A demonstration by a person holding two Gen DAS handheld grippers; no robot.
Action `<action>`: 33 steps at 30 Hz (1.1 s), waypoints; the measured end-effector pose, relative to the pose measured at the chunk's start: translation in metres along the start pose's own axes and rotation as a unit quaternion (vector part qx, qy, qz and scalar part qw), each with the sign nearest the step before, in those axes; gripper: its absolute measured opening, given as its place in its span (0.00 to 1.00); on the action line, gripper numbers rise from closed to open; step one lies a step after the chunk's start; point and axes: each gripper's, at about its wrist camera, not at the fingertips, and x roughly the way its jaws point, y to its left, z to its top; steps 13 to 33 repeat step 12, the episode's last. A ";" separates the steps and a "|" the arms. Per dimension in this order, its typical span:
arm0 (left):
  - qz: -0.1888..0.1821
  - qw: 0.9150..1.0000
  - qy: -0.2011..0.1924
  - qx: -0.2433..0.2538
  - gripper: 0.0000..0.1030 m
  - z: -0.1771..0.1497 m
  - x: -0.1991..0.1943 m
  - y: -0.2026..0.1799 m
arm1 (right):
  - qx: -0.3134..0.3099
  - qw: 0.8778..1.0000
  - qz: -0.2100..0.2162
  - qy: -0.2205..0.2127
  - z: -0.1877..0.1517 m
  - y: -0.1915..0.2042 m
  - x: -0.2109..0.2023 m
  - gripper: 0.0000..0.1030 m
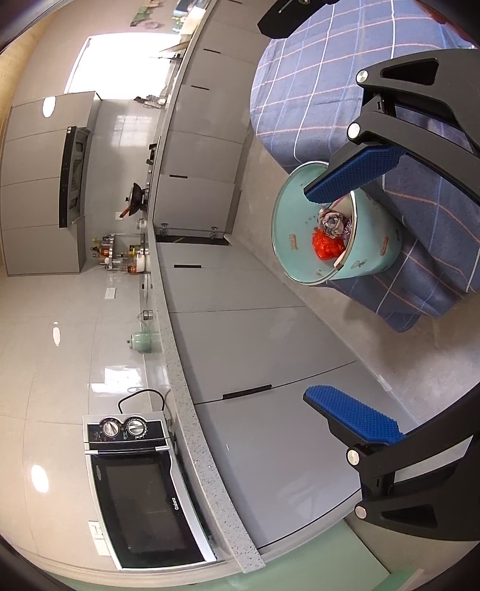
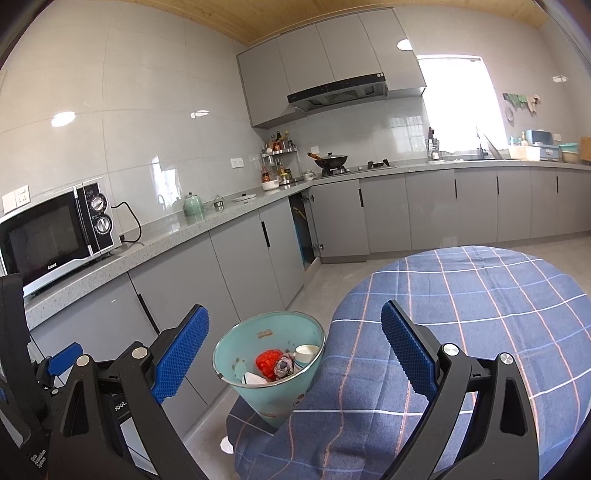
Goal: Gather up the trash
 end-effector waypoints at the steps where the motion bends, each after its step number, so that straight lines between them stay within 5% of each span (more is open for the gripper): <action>1: 0.002 1.000 -0.002 0.006 0.94 0.000 0.000 -0.001 | 0.000 1.000 0.000 0.001 0.000 0.000 0.001 0.90; 33: 0.005 1.000 0.002 0.008 0.94 0.000 0.002 -0.002 | 0.015 1.000 -0.009 0.014 -0.004 -0.008 0.007 0.90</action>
